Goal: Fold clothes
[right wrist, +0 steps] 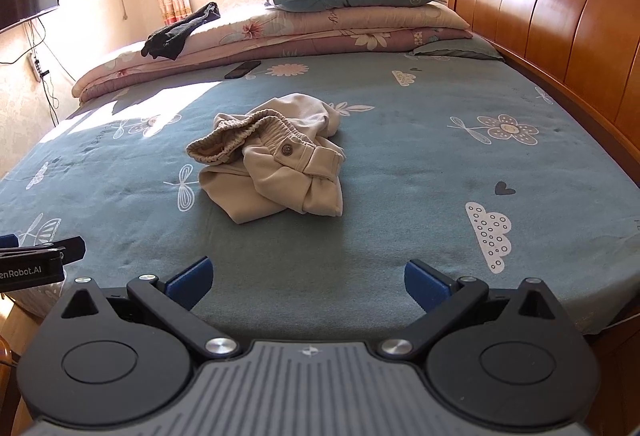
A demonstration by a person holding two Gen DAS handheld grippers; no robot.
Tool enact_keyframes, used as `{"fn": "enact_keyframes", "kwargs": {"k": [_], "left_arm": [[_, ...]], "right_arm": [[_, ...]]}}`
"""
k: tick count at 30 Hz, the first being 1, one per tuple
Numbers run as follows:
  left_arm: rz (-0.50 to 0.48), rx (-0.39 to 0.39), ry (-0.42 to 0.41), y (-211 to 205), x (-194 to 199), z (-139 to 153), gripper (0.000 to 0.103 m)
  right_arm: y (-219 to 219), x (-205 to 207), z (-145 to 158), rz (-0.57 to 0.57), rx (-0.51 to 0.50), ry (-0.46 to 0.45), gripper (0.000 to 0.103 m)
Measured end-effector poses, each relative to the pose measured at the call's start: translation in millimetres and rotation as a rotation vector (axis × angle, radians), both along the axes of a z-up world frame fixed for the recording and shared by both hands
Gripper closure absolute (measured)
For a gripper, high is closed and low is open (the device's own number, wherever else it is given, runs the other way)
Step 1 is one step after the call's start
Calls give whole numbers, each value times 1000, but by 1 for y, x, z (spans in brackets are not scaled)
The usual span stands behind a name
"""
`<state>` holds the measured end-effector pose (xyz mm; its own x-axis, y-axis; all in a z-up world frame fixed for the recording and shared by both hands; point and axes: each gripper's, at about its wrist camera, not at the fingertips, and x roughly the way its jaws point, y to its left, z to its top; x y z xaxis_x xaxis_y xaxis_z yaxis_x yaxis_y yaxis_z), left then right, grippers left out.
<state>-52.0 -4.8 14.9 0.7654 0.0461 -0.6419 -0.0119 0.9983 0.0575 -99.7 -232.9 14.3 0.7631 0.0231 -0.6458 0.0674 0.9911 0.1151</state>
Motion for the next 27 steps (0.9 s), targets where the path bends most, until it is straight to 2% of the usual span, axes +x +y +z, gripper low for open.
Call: {"fn": "enact_keyframes", "kwargs": {"k": [13,23,27], "left_arm": [[-1,-15,6,1,4,1,0],[17,-10,24,2,20,-12,1],[39,-55,-5,11,31,-17,1]], "right_arm": [[-2,-4,5,5,-7,-20,0],[-11,14,-14,1,30,35,0],[-17,26,-27,0,64,62,0]]}}
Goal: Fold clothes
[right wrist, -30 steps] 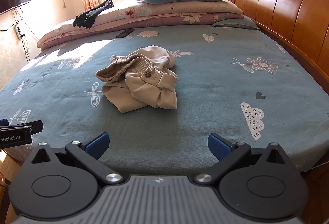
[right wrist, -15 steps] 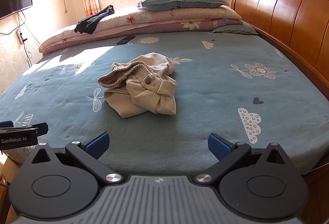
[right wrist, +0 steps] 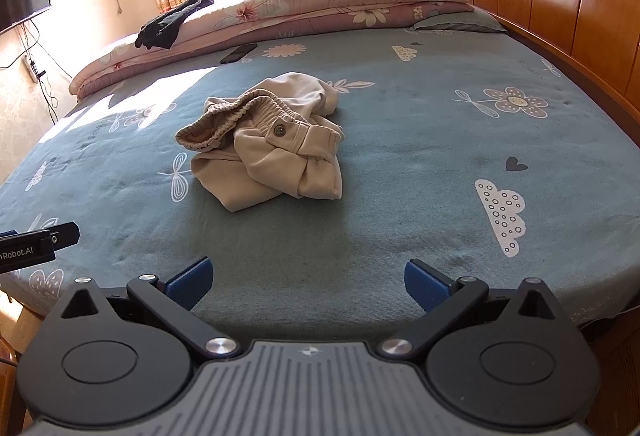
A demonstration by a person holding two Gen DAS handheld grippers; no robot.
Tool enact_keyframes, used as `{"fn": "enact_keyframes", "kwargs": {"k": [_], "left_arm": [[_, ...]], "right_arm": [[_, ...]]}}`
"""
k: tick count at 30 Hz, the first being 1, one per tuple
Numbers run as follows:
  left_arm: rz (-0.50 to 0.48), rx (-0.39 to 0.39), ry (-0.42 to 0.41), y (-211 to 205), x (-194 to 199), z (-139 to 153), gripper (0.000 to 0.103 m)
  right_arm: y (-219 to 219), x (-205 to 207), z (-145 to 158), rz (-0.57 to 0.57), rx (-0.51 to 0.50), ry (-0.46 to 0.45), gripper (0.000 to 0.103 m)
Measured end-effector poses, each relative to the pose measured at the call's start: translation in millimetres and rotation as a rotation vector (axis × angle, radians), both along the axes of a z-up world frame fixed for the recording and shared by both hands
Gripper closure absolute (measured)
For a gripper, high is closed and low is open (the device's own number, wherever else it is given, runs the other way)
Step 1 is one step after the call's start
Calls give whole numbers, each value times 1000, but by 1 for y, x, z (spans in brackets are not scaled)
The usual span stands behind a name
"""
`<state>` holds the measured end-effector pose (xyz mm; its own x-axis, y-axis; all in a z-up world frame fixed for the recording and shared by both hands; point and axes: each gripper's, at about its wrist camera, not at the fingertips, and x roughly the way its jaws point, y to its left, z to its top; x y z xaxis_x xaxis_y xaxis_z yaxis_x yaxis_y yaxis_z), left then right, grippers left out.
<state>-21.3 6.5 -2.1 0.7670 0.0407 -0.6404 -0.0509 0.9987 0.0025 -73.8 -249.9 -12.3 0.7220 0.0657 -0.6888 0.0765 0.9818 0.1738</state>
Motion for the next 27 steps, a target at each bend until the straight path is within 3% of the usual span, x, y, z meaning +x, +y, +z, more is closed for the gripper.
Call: {"fn": "enact_keyframes", "kwargs": {"k": [7,12,16,19,22,24,27], "left_arm": [[2,-74,54,11,40,-17,1],[-2,-36,44,12,72,-25,0],[-72,-142,64,16,100,-37,1],[-41,-219,50,21,120,-47,1],[19,-252,17,25,134,-57,1],[37,-266,-1,28,140,-63,0],[43,-276,-9,31,151,-69,1]], "right_arm": [[-24,39,-24,-27,179,30,0],[-46,83,-52,-56,394,148,0],[-52,112,-63,-98,375,160,0],[-57,130,-60,-70,397,82,0],[-70,141,-54,42,524,-136,0],[-76,153,-58,104,589,-137,0],[-76,168,-74,44,502,-65,0]]}}
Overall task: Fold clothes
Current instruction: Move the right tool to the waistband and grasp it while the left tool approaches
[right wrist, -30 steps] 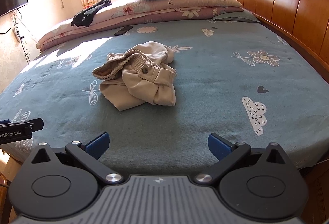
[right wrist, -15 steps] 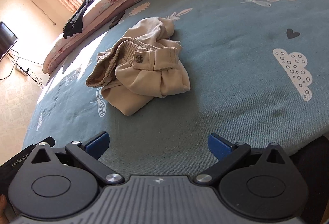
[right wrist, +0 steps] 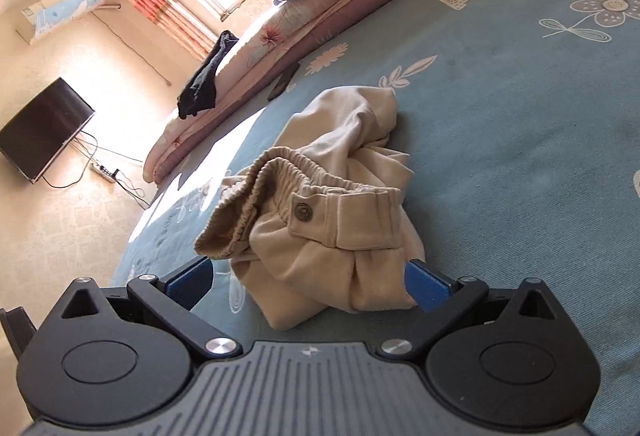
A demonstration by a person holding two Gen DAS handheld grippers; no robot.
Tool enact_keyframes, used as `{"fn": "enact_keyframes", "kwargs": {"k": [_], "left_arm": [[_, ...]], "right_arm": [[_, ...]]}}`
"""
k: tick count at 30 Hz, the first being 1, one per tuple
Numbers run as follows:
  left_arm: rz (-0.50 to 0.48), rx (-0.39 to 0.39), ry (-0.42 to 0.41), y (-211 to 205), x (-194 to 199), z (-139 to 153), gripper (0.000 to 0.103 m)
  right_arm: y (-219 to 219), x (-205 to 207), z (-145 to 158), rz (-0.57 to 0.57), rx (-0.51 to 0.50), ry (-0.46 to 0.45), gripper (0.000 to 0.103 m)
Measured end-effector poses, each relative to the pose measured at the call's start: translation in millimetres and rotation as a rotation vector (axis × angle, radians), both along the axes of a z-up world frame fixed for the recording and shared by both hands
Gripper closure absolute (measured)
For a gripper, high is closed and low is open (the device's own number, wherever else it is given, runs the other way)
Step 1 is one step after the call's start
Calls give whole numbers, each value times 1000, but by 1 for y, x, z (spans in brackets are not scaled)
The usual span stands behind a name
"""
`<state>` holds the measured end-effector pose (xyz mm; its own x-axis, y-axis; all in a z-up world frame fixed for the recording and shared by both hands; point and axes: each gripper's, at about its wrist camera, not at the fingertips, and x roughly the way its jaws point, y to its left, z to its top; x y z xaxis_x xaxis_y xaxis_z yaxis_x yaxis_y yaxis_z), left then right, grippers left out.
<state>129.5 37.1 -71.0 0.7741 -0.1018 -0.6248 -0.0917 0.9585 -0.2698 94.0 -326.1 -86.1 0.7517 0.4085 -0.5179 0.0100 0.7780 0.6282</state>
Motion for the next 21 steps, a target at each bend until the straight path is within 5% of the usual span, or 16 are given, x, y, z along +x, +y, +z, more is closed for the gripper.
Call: {"fn": "enact_keyframes", "kwargs": {"k": [6,9,14,17,20,21], "left_arm": [[46,156,-24,-17,21,5,1],[-12,167,-5,-30,29,11,1],[-143,101,-15,-51,28,10,1],[-246,38,80,-61,32,-2,1],[-233,-62,163,-59,38,-14,1],[-210,-40,135,-58,36,-13,1]], "right_arm": [[-4,4,-8,-62,-198,-28,0],[-11,-2,-6,-95,-233,-54,0],[-38,-18,-12,-178,-105,-103,0],[-50,-32,-15,-189,11,-199,0],[-55,-39,-11,-173,95,-272,0],[-56,-39,-9,-168,91,-280,0]]}}
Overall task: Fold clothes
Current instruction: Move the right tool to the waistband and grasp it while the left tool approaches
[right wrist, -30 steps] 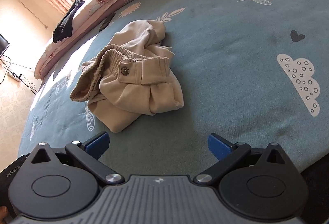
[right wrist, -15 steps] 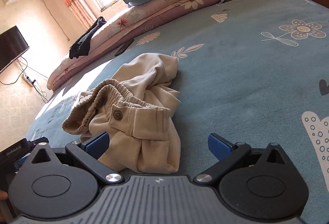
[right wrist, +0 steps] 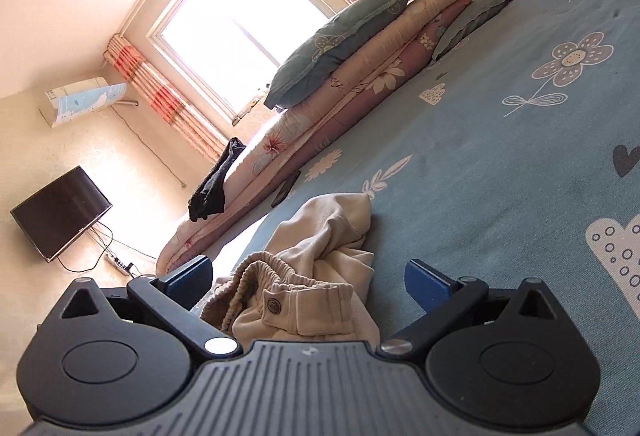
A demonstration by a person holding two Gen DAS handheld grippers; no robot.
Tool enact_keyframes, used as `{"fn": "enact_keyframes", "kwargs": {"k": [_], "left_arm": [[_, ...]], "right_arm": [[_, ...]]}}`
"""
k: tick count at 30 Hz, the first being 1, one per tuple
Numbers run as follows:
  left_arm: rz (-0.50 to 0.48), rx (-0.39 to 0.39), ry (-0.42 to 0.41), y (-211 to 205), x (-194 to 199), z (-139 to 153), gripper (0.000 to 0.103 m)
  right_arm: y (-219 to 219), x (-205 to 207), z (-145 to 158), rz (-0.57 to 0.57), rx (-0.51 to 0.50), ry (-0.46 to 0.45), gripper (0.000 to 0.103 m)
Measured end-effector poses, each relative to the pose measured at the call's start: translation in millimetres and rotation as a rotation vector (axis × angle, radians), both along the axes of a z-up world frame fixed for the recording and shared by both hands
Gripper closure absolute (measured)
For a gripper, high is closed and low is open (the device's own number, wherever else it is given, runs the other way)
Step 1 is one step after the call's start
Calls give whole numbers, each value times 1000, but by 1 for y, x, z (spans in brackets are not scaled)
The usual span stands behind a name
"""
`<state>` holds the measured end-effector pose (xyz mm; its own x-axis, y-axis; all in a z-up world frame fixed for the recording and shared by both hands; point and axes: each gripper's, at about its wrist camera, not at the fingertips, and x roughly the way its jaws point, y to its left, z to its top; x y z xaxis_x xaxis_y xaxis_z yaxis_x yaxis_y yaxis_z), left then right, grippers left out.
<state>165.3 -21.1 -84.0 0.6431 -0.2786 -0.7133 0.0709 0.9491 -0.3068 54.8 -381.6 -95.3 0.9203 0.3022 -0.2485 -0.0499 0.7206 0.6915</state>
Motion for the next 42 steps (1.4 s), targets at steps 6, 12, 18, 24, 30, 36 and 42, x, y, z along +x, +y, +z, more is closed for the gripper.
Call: {"fn": "enact_keyframes", "kwargs": {"k": [6,12,18,24,30,36,42], "left_arm": [[114,136,-130,4,-6,8,1],[160,94,-163,28,-15,13,1],[170,142,-243,55,-29,24,1],[89,233,-276,79,-33,28,2],[7,342,-310,85,-46,26,11],[-45,322,-296,89,-54,25,11],[-61,274,-321,92,-55,32,10]], "right_arm": [[12,0,10,-7,-134,13,0],[29,3,9,46,-159,63,0],[45,-2,16,49,-211,74,0],[64,7,18,97,-256,87,1],[78,34,3,118,-394,127,15],[64,72,-27,146,-334,171,16],[73,85,-30,231,-284,125,38]]}}
